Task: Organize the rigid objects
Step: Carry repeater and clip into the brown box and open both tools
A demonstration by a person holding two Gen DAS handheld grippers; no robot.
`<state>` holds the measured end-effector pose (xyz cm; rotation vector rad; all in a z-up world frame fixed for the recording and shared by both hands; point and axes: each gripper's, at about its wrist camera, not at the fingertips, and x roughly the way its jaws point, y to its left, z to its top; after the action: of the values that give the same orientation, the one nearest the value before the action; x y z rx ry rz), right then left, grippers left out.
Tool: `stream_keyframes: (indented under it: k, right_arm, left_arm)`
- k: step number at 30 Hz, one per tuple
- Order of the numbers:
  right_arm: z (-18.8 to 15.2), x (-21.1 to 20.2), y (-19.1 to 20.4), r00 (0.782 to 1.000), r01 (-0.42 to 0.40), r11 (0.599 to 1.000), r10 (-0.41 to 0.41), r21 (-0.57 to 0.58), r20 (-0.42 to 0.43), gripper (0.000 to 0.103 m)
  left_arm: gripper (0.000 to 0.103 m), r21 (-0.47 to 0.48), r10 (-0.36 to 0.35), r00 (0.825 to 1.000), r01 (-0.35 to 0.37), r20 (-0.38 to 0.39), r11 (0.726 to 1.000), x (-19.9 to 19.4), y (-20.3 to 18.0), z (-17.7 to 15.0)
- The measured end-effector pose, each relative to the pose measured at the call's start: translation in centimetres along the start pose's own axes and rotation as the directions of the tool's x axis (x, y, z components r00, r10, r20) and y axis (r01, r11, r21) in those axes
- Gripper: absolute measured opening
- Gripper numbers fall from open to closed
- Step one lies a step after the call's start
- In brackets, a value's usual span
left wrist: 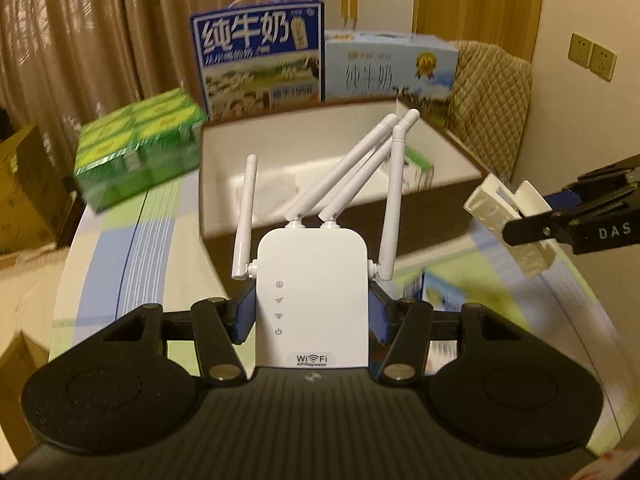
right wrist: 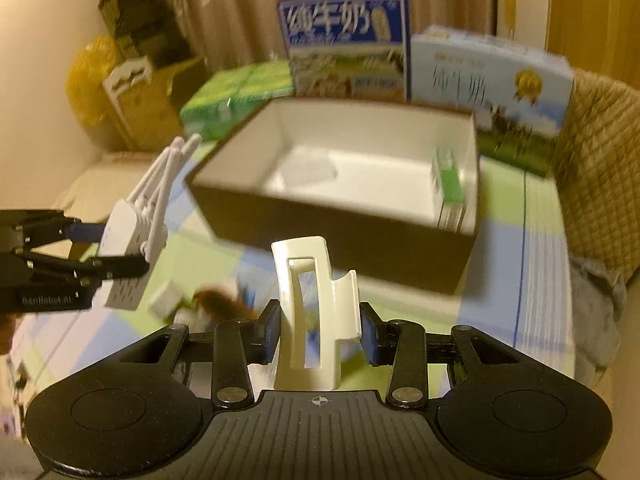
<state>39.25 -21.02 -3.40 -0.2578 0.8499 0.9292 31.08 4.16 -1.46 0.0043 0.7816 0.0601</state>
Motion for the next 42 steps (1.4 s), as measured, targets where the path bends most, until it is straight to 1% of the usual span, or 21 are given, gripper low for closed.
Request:
stream_keyframes:
  k: [4,8,12,14,17,24,31,36,38,39,42]
  right_arm:
    - [3.7,1.1,-1.8,0.999,0.017,1.0,-0.017,0.011,0.046,0.037]
    - [6.8,2.9,-3.6,0.997,0.034,0.999,-0.036,0.028,0.068,0.037]
    - [9.3,5.3,-5.4,0.996,0.055,0.997,-0.059,0.056,0.069,0.037]
    - [10.4,6.6,-6.3,0.996,0.061,0.995,-0.066,0.077,0.064,0.037]
    - [11.5,8.9,-7.5,0.995,0.081,0.991,-0.086,0.106,0.042,0.037]
    - [12.3,14.4,-9.9,0.992,0.12,0.98,-0.111,0.158,-0.06,0.037]
    - [12.5,17.8,-11.2,0.98,0.166,0.969,-0.14,0.181,-0.144,0.037]
    - [12.9,19.5,-12.1,0.975,0.175,0.963,-0.14,0.203,-0.175,0.037]
    - [13.0,19.9,-12.2,0.974,0.179,0.964,-0.145,0.197,-0.175,0.037]
    - [13.1,20.1,-12.2,0.973,0.181,0.964,-0.148,0.195,-0.176,0.037]
    - [13.0,20.6,-12.4,0.972,0.183,0.963,-0.147,0.198,-0.181,0.037]
  left_arm:
    - [0.051,0.036,-0.01,1.0,0.01,0.018,0.999,2.5,0.1,3.7]
    - [0.051,0.082,-0.024,0.999,0.021,0.031,0.996,5.4,-0.1,7.0]
    - [0.051,0.114,-0.04,0.999,0.037,0.023,0.993,8.8,-0.3,9.9]
    - [0.051,0.124,-0.048,0.999,0.047,0.008,0.991,10.9,-0.2,11.3]
    - [0.051,0.142,-0.052,0.998,0.054,-0.02,0.988,13.9,-0.2,12.6]
    - [0.051,0.176,-0.077,0.99,0.098,-0.119,0.98,20.4,-0.7,13.4]
    - [0.051,0.197,-0.074,0.978,0.113,-0.196,0.974,25.4,-1.3,13.3]
    - [0.051,0.183,-0.086,0.965,0.134,-0.247,0.974,27.8,-1.5,12.9]
    - [0.051,0.197,-0.073,0.964,0.126,-0.257,0.972,28.3,-1.7,12.6]
    - [0.051,0.195,-0.069,0.96,0.125,-0.27,0.973,28.6,-1.8,12.6]
    - [0.052,0.179,-0.097,0.956,0.15,-0.278,0.972,28.7,-1.6,12.8]
